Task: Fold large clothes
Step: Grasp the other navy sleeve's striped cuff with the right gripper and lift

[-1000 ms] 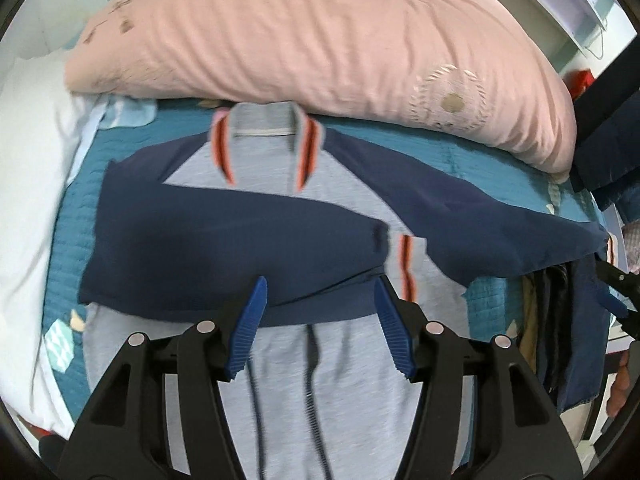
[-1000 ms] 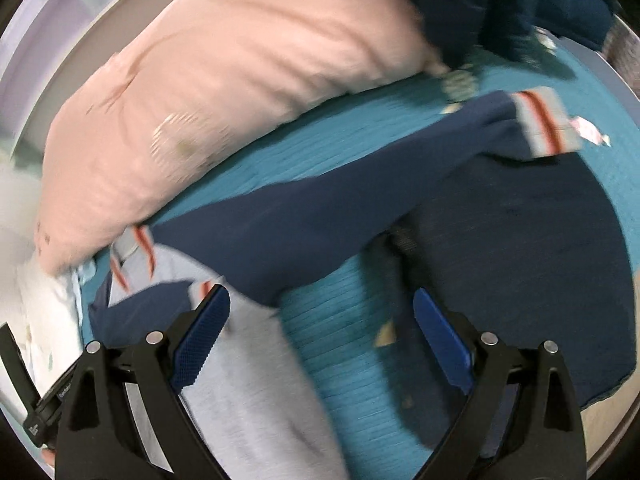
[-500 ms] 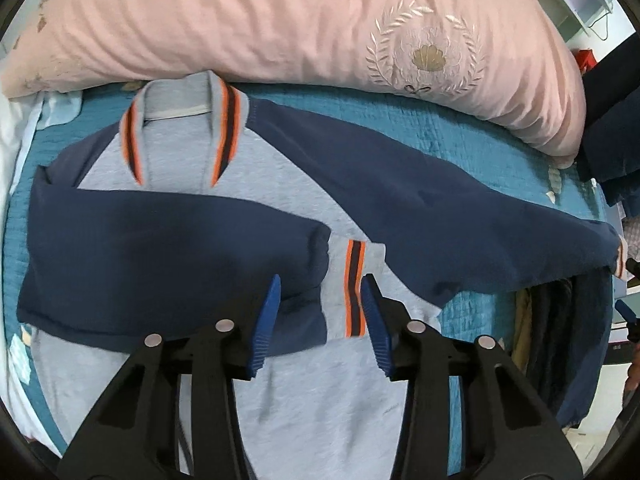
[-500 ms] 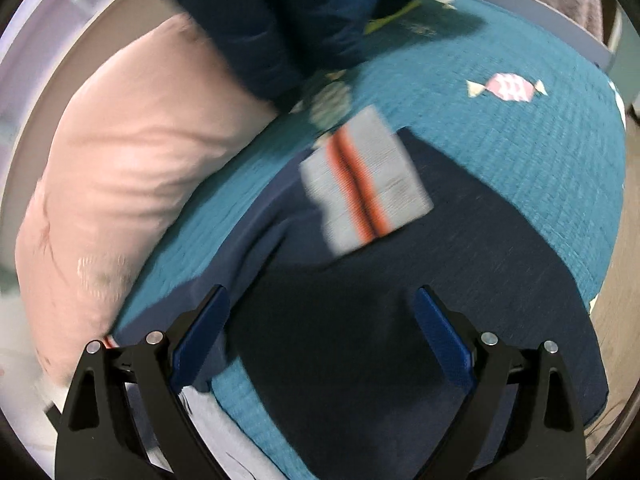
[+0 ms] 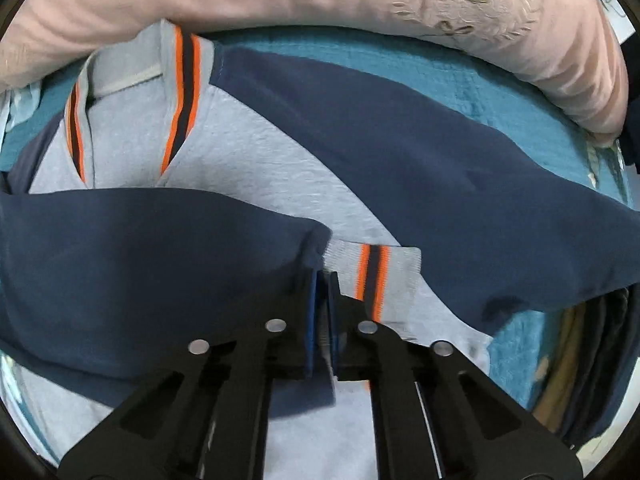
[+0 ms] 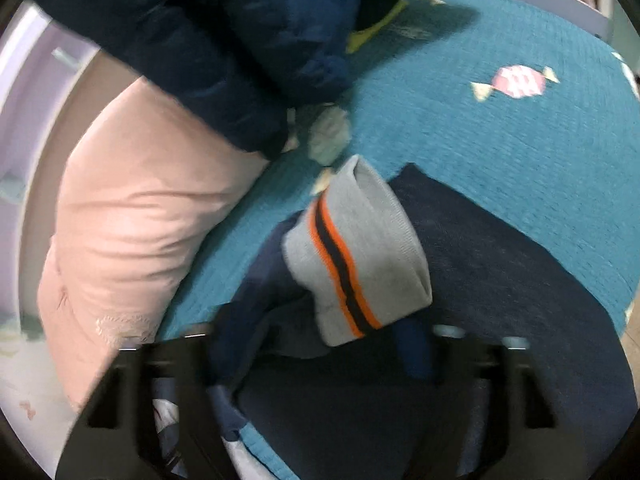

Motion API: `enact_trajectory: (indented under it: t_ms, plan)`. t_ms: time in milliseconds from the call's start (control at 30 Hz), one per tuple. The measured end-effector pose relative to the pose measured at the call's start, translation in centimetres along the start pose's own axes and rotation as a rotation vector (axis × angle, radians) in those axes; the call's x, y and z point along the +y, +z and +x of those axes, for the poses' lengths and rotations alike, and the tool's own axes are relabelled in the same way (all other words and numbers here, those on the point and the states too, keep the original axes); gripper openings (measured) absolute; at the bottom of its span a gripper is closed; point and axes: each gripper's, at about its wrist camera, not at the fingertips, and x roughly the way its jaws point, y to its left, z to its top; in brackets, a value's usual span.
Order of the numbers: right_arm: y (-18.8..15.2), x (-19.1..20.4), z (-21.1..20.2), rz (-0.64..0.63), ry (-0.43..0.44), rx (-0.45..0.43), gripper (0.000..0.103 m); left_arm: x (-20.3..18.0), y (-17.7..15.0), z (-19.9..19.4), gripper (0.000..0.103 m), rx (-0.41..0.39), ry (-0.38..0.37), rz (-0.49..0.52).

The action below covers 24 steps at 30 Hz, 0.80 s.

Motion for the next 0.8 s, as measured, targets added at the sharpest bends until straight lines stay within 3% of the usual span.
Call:
enact_trajectory:
  t_ms: [67, 133, 333, 400, 467, 800]
  plan:
    - [0.1, 0.6, 0.0, -0.031, -0.011, 0.002, 0.025, 0.4, 0.1, 0.0, 0.006, 0.001, -0.018, -0.023]
    - [0.0, 1.3, -0.4, -0.040, -0.001, -0.011, 0.019, 0.5, 0.3, 0.0, 0.006, 0.008, -0.024, -0.020]
    - [-1.1, 4.9, -3.1, -0.108, 0.097, -0.027, 0.016, 0.4, 0.6, -2.0, 0.006, 0.000, -0.043, -0.011]
    - [-2.1, 6.9, -4.3, -0.148, 0.137, -0.022, 0.008, 0.5, 0.5, -3.2, 0.006, -0.018, -0.055, -0.007]
    - [-3.2, 9.2, -5.4, -0.194, 0.185, -0.008, 0.008, 0.5, 0.4, -4.9, 0.006, -0.042, -0.069, 0.001]
    - [-11.6, 20.8, -8.6, -0.440, 0.279, 0.037, 0.008, 3.6, -1.0, -14.8, 0.006, -0.186, -0.096, -0.006]
